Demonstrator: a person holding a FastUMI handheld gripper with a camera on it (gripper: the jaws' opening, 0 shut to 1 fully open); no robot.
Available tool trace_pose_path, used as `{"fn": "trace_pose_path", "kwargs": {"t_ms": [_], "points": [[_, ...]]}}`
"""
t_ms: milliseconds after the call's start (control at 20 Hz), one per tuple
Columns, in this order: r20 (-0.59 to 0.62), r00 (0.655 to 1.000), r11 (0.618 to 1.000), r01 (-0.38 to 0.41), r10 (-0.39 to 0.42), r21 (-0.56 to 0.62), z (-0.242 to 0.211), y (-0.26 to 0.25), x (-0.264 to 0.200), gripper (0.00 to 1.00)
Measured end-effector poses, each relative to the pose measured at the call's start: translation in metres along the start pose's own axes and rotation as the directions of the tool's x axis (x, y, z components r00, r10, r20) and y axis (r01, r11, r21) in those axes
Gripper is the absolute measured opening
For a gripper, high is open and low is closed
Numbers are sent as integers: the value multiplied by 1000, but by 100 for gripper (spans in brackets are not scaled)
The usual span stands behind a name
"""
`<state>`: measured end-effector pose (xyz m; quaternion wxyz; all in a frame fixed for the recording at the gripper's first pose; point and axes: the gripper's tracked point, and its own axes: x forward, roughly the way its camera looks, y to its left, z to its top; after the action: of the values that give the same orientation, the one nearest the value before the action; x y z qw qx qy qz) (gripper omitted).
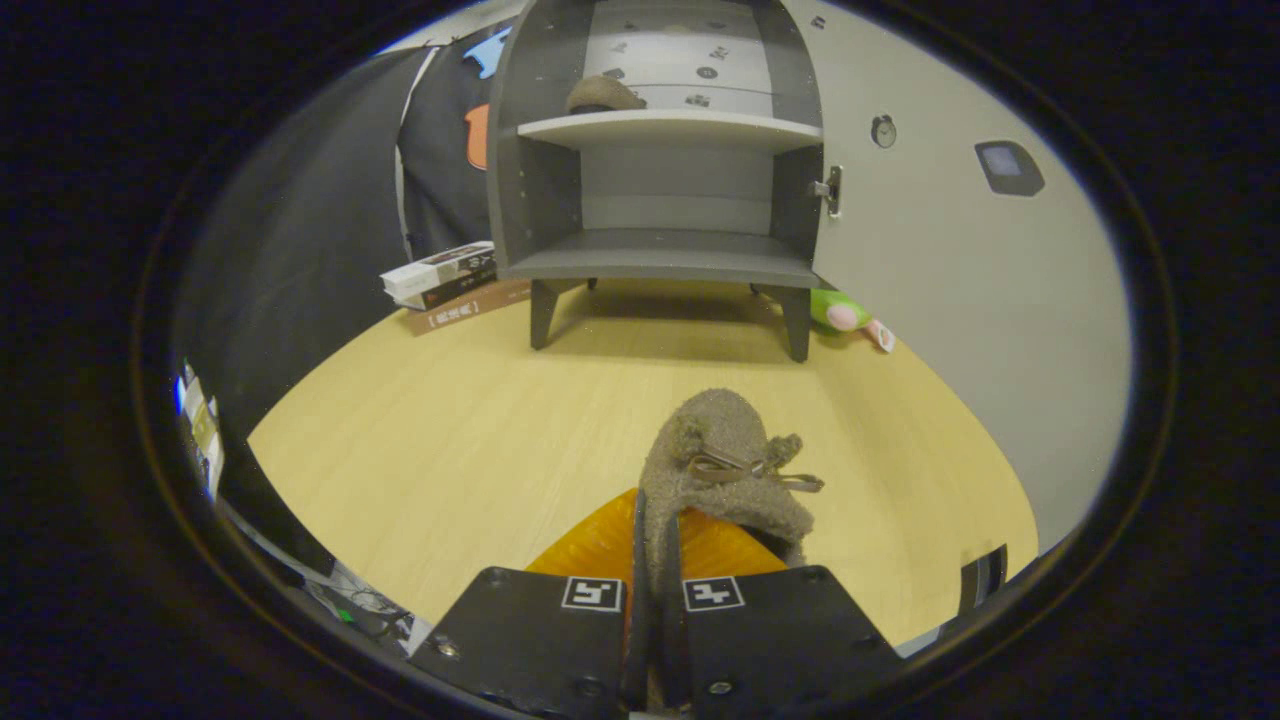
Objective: Open the shoe cabinet door, grab the shoes and put them into the shoe cabinet, then close the shoe cabinet door.
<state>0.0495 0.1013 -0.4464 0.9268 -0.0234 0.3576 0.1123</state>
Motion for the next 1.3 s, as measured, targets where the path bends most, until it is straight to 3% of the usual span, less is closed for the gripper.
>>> {"fn": "trace_pose_path", "kwargs": {"t_ms": [350, 950, 1300], "points": [[108, 991, 994, -69, 78, -81, 77, 28, -57, 9], [363, 920, 982, -97, 150, -161, 266, 47, -189, 9], [446, 892, 989, -14, 78, -146, 374, 45, -214, 9]]}}
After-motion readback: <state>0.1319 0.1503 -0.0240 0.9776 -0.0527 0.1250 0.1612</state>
